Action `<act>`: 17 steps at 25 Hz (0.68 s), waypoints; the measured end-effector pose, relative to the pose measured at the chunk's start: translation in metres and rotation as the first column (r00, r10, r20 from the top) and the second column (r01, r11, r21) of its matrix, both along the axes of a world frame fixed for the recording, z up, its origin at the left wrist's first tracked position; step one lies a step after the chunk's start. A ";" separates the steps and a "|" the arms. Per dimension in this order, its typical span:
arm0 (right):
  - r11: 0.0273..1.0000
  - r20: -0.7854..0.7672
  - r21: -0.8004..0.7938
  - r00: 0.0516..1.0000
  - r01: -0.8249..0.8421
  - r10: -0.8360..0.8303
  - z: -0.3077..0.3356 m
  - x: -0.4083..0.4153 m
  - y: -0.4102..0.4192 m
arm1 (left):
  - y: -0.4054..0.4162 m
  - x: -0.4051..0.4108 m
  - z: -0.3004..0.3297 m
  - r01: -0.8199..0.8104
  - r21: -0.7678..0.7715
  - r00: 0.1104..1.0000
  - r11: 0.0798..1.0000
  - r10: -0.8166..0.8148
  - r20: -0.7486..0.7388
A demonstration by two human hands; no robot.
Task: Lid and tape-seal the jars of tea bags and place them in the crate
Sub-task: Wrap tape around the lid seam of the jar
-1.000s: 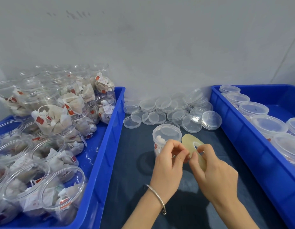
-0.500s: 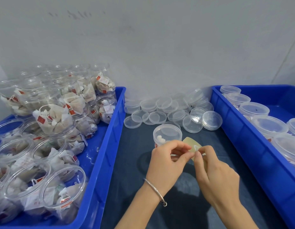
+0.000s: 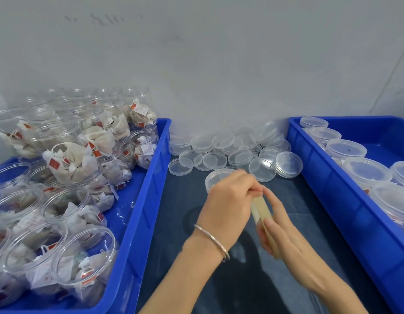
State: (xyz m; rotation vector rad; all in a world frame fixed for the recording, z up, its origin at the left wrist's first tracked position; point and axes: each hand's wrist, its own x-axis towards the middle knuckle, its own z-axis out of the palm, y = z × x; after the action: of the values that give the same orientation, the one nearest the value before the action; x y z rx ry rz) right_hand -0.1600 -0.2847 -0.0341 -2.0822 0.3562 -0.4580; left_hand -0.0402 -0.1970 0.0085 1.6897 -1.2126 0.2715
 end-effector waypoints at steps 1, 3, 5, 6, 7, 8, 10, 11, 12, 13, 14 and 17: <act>0.998 0.047 0.059 0.998 -0.038 0.035 0.000 -0.005 -0.004 | -0.001 0.003 0.005 -0.011 -0.029 0.998 1.000 0.013 0.062; 0.997 0.116 -0.082 0.993 -0.002 0.011 0.007 -0.011 -0.013 | 0.002 0.006 0.011 -0.020 -0.081 0.993 0.997 0.029 0.116; 0.912 0.056 -0.403 0.997 0.074 -0.056 0.018 -0.011 -0.019 | 0.011 0.006 0.007 -0.045 -0.108 0.997 0.993 0.051 0.051; 0.834 0.017 -0.543 0.994 0.103 -0.111 0.024 -0.012 -0.021 | 0.016 0.006 0.002 -0.061 -0.120 0.998 0.991 0.059 -0.016; 0.761 0.011 -0.635 0.986 0.134 -0.165 0.027 -0.012 -0.024 | 0.020 0.007 -0.005 -0.083 -0.135 0.992 0.987 0.069 -0.103; 0.715 0.000 -0.686 0.983 0.136 -0.186 0.029 -0.011 -0.028 | 0.025 0.008 -0.013 -0.112 -0.149 0.975 0.982 0.080 -0.206; 0.675 -0.069 -0.736 0.985 0.055 -0.156 0.026 -0.008 -0.027 | 0.034 0.014 -0.030 -0.179 -0.157 0.911 0.971 0.103 -0.400; 0.670 -0.108 -0.742 0.985 0.012 -0.138 0.022 -0.006 -0.025 | 0.037 0.017 -0.039 -0.208 -0.146 0.877 0.967 0.118 -0.467; 0.659 -0.146 -0.752 0.977 -0.010 -0.152 0.016 -0.003 -0.024 | 0.038 0.020 -0.047 -0.231 -0.125 0.846 0.965 0.135 -0.515; 0.634 -0.162 -0.774 0.967 0.001 -0.199 0.010 0.001 -0.024 | 0.038 0.021 -0.056 -0.247 -0.101 0.820 0.964 0.152 -0.552; 0.603 -0.161 -0.797 0.954 0.025 -0.253 0.005 0.006 -0.025 | 0.038 0.023 -0.062 -0.261 -0.080 0.801 0.962 0.169 -0.574; 0.465 -0.134 -0.883 0.919 0.059 -0.371 -0.004 0.023 -0.029 | 0.034 0.030 -0.076 -0.262 -0.064 0.785 0.963 0.174 -0.595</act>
State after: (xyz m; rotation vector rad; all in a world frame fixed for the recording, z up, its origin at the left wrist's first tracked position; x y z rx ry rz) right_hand -0.1367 -0.3138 -0.0380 -3.1777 0.6955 -0.5214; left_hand -0.0101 -0.1629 -0.0678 1.6158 -0.5205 -0.0342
